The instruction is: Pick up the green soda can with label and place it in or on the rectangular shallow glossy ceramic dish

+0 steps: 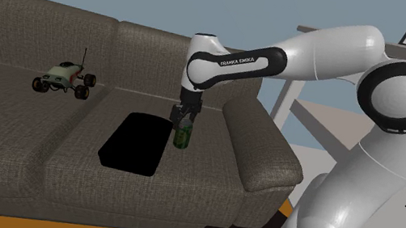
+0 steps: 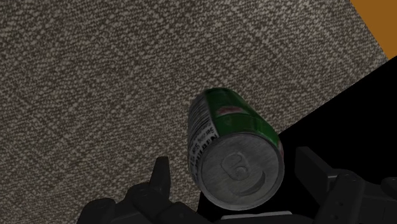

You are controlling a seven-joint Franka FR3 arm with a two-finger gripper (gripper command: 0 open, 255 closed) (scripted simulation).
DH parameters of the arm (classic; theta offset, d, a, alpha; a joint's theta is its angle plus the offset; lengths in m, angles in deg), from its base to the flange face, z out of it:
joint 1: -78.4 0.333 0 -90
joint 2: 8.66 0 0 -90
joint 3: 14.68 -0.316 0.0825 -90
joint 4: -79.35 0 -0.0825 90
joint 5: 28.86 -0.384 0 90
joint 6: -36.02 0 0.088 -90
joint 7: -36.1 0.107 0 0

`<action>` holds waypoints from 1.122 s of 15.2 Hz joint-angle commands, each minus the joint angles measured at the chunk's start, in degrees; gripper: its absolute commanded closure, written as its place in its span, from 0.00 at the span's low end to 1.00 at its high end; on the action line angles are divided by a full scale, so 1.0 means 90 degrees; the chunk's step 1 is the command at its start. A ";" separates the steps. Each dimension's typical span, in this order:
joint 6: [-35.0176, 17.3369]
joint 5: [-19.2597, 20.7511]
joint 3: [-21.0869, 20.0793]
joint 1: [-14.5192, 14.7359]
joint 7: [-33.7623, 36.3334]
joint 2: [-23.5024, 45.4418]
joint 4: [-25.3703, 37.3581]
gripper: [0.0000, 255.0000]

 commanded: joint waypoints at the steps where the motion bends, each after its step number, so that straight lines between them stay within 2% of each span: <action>1: -0.0012 0.0000 0.0001 -0.0001 -0.0002 0.0003 -0.0007 0.00; 5: -0.0010 0.0000 0.0001 -0.0001 -0.0002 0.0003 -0.0006 0.00; 6: -0.0010 0.0000 0.0001 -0.0001 -0.0002 0.0003 -0.0006 1.00; 15: -0.0012 0.0000 0.0001 -0.0001 -0.0002 0.0003 -0.0007 1.00; 17: 0.0159 0.0000 0.0001 -0.0001 -0.0003 -0.0050 0.0111 1.00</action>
